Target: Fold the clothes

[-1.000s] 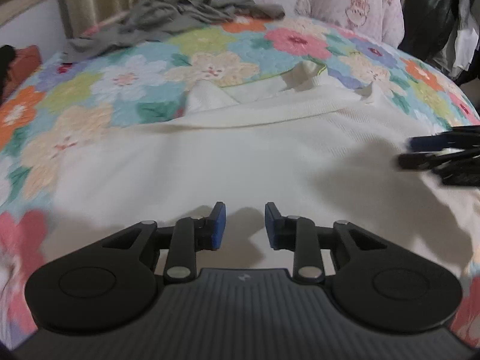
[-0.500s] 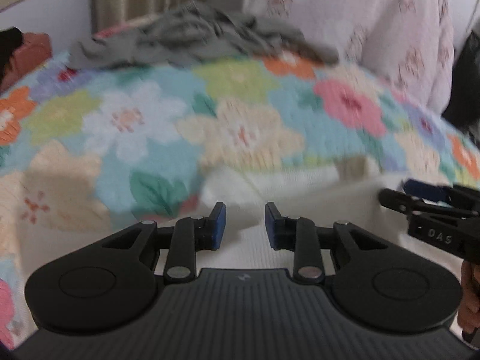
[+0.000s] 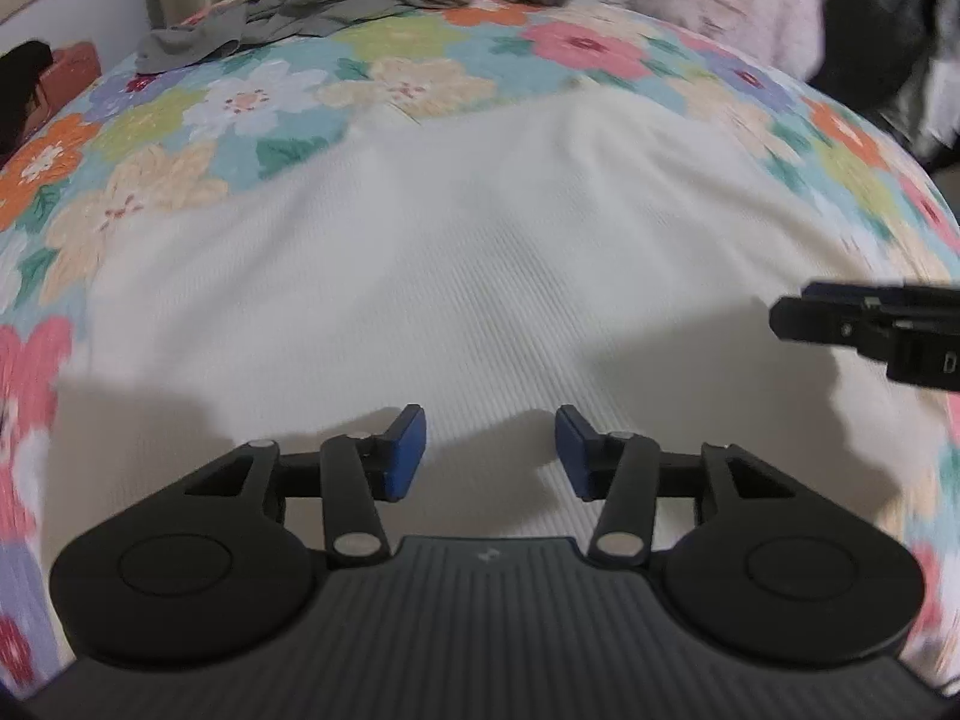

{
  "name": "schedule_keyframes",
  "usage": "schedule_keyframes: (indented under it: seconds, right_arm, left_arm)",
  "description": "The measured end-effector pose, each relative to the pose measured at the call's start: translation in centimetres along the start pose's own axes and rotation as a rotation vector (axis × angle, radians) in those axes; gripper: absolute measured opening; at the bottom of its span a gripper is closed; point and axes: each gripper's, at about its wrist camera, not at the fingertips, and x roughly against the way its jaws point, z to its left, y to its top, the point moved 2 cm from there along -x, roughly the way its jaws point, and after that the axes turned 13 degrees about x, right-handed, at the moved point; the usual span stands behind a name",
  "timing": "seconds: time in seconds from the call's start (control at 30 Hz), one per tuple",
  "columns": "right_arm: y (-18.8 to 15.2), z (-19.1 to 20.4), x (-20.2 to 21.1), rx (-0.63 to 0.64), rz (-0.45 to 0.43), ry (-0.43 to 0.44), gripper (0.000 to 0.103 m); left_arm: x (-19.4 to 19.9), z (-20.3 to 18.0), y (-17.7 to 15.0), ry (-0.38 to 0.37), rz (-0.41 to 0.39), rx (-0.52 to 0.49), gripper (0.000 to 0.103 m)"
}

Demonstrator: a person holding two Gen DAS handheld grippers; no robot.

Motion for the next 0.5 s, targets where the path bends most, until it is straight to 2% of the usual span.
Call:
schedule_keyframes:
  seconds: [0.1, 0.2, 0.27, 0.3, 0.37, 0.43, 0.5]
  right_arm:
    - [-3.4, 0.8, 1.5, 0.059, 0.057, -0.047, 0.051]
    - [-6.6, 0.6, 2.3, 0.113, 0.141, -0.147, 0.051]
    - [-8.0, 0.4, 4.2, 0.122, 0.116, -0.176, 0.052]
    - [-8.6, 0.3, 5.3, 0.112, 0.098, -0.164, 0.054]
    - [-9.8, -0.1, 7.0, 0.067, 0.064, -0.111, 0.057]
    - [-11.3, -0.8, 7.9, -0.007, 0.037, -0.02, 0.059]
    - [-12.8, -1.8, 8.1, -0.11, -0.003, 0.063, 0.06]
  left_arm:
    - [0.8, 0.8, -3.6, 0.065, 0.002, 0.013, 0.051]
    - [2.3, 1.3, -5.6, 0.121, 0.008, 0.0, 0.051]
    - [3.5, 2.0, -6.1, 0.144, 0.011, 0.01, 0.052]
    - [4.1, 2.8, -6.3, 0.159, 0.003, 0.036, 0.053]
    - [5.1, 4.9, -6.7, 0.208, -0.018, 0.105, 0.066]
    - [5.3, 7.8, -7.1, 0.283, -0.021, 0.194, 0.067]
    - [5.1, 10.5, -7.1, 0.267, 0.022, 0.292, 0.067]
